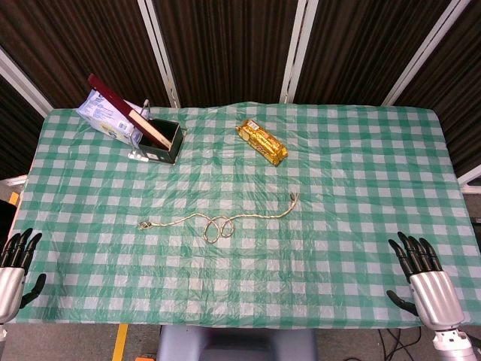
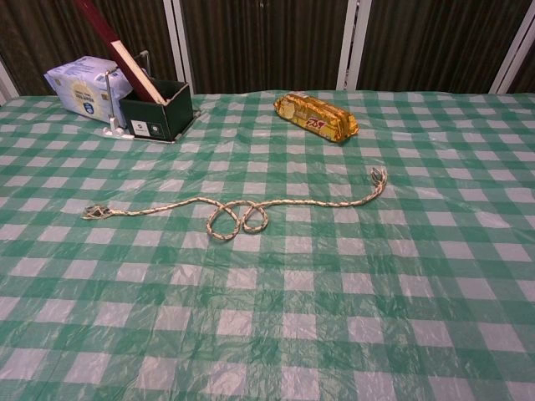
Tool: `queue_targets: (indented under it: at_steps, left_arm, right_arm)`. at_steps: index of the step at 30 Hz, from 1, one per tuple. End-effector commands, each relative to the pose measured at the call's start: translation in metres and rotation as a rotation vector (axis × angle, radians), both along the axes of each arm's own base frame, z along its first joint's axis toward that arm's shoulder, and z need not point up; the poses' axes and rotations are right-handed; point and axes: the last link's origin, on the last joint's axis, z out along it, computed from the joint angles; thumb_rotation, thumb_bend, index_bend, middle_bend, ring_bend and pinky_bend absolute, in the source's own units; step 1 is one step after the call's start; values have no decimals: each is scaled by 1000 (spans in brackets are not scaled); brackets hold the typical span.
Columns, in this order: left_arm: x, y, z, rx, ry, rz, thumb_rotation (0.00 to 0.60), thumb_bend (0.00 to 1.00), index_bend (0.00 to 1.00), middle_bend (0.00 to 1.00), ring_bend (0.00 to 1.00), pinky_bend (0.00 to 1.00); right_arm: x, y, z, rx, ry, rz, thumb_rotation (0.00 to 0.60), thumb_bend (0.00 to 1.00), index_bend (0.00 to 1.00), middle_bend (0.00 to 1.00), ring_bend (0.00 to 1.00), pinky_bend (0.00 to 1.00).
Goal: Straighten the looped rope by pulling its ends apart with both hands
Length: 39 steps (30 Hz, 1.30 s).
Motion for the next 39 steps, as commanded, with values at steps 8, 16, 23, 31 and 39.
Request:
queue_targets:
  at_steps: [8, 16, 23, 31, 39]
  left_arm:
    - [13, 20, -29, -80, -106, -36, 600, 392, 0, 0, 0, 5]
    - [37, 87, -77, -201, -210, -32, 600, 400, 30, 0, 0, 19]
    - [56, 121, -115, -237, -162, -93, 600, 415, 288, 0, 0, 32]
    - [55, 146, -134, -208, -142, -71, 600, 413, 351, 0, 0, 53]
    - [66, 163, -155, -216, -148, -66, 600, 414, 370, 0, 0, 49]
  right_arm:
    - [-1, 2, 2, 0, -7, -1, 600, 214, 0, 0, 0, 0]
    - [-1, 1, -2, 14, -4, 1, 600, 215, 0, 0, 0, 0]
    - [1, 2, -12, 59, 20, 4, 600, 215, 0, 0, 0, 0]
    - [-1, -3, -14, 68, 22, -21, 600, 215, 0, 0, 0, 0]
    - [-2, -6, -18, 84, 29, -34, 600, 215, 0, 0, 0, 0]
